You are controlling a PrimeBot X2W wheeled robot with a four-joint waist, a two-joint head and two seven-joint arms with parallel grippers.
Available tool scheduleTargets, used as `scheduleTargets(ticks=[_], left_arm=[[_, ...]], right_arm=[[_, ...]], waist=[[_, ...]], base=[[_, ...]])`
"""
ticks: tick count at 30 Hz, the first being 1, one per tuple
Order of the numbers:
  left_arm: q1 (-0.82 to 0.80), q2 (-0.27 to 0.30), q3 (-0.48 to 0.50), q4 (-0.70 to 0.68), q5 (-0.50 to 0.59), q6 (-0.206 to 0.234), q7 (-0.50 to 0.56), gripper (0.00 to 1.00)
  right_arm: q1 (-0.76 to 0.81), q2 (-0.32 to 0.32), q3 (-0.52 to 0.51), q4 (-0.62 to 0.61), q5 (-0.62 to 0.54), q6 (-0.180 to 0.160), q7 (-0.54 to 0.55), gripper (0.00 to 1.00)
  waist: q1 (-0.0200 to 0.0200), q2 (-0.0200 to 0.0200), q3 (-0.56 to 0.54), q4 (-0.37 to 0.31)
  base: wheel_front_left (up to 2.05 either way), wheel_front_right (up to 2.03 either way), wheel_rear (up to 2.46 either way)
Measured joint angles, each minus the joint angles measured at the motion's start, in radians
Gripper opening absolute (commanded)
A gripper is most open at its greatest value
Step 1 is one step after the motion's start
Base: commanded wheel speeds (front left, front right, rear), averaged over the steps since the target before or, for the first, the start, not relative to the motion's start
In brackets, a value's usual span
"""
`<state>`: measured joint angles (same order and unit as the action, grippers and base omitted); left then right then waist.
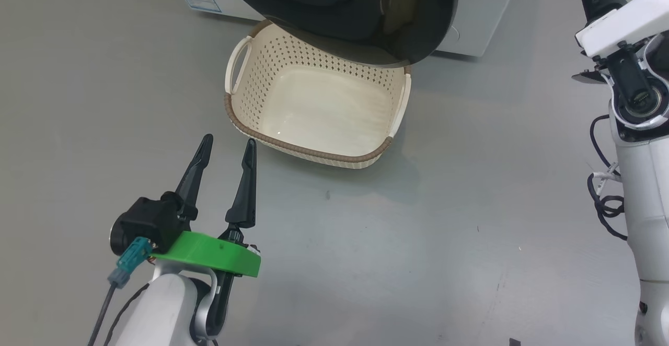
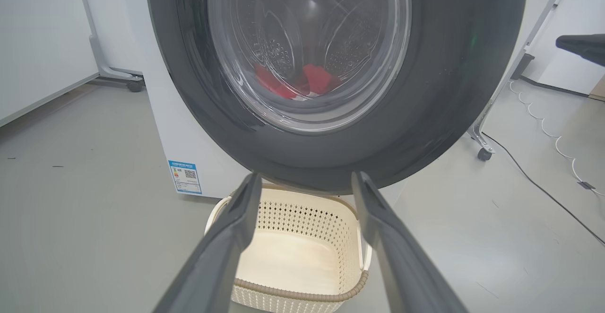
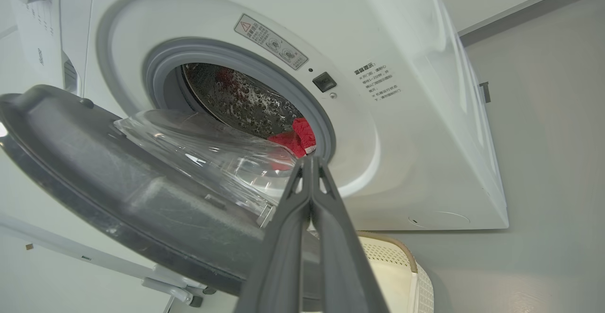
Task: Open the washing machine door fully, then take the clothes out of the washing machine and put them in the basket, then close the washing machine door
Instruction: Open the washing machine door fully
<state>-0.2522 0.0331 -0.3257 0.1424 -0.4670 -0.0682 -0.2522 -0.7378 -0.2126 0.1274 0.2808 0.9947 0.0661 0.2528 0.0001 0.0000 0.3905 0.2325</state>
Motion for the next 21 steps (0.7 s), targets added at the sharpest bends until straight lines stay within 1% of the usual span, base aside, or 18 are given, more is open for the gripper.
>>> scheduleTargets(ticks=[1, 3, 5, 6, 9, 14, 16, 18, 19, 21], left_arm=[[0.000, 0.000, 0.000, 0.000, 0.000, 0.000, 0.000, 1.00], [-0.002, 0.000, -0.001, 0.000, -0.005, 0.000, 0.000, 1.00], [-0.009, 0.000, -0.006, 0.002, -0.006, 0.000, 0.000, 1.00], [-0.009, 0.000, -0.006, 0.002, -0.006, 0.000, 0.000, 1.00], [-0.017, 0.000, -0.010, 0.004, -0.007, 0.000, 0.000, 1.00], [-0.020, 0.000, -0.013, 0.004, -0.009, 0.001, 0.000, 1.00], [-0.020, 0.000, -0.015, 0.005, -0.012, 0.001, 0.000, 1.00], [-0.020, -0.001, -0.013, 0.005, -0.016, 0.002, 0.000, 1.00], [-0.020, -0.001, -0.013, 0.005, -0.016, 0.002, 0.000, 1.00], [-0.020, -0.001, -0.014, 0.006, -0.016, 0.002, 0.000, 1.00]], right_arm=[[0.000, 0.000, 0.000, 0.000, 0.000, 0.000, 0.000, 0.00], [-0.023, 0.002, -0.010, 0.019, 0.034, -0.012, 0.032, 0.00], [-0.053, 0.017, -0.032, 0.042, 0.090, -0.027, 0.072, 0.00], [-0.053, 0.017, -0.032, 0.042, 0.090, -0.027, 0.072, 0.00], [-0.082, 0.028, -0.053, 0.061, 0.138, -0.044, 0.109, 0.00], [-0.124, 0.031, -0.062, 0.096, 0.188, -0.065, 0.178, 0.00], [-0.138, 0.040, -0.069, 0.108, 0.215, -0.077, 0.203, 0.00], [-0.150, 0.056, -0.073, 0.120, 0.246, -0.079, 0.225, 0.00], [-0.156, 0.063, -0.073, 0.126, 0.253, -0.079, 0.235, 0.00], [-0.169, 0.064, -0.074, 0.136, 0.255, -0.091, 0.250, 0.00]], waist=[[0.0000, 0.0000, 0.000, 0.000], [0.0000, 0.0000, 0.007, 0.011], [0.0000, 0.0000, 0.017, 0.027], [0.0000, 0.0000, 0.017, 0.027], [0.0000, 0.0000, 0.024, 0.042], [0.0000, 0.0000, 0.035, 0.064], [0.0000, 0.0000, 0.039, 0.071], [0.0000, 0.0000, 0.042, 0.077], [0.0000, 0.0000, 0.043, 0.079], [0.0000, 0.0000, 0.044, 0.082]], base=[[0.00, 0.00, 0.00], [0.00, 0.00, 0.00], [0.00, 0.00, 0.00], [0.00, 0.00, 0.00], [0.00, 0.00, 0.00], [0.00, 0.00, 0.00], [0.00, 0.00, 0.00], [0.00, 0.00, 0.00], [0.00, 0.00, 0.00], [0.00, 0.00, 0.00]])
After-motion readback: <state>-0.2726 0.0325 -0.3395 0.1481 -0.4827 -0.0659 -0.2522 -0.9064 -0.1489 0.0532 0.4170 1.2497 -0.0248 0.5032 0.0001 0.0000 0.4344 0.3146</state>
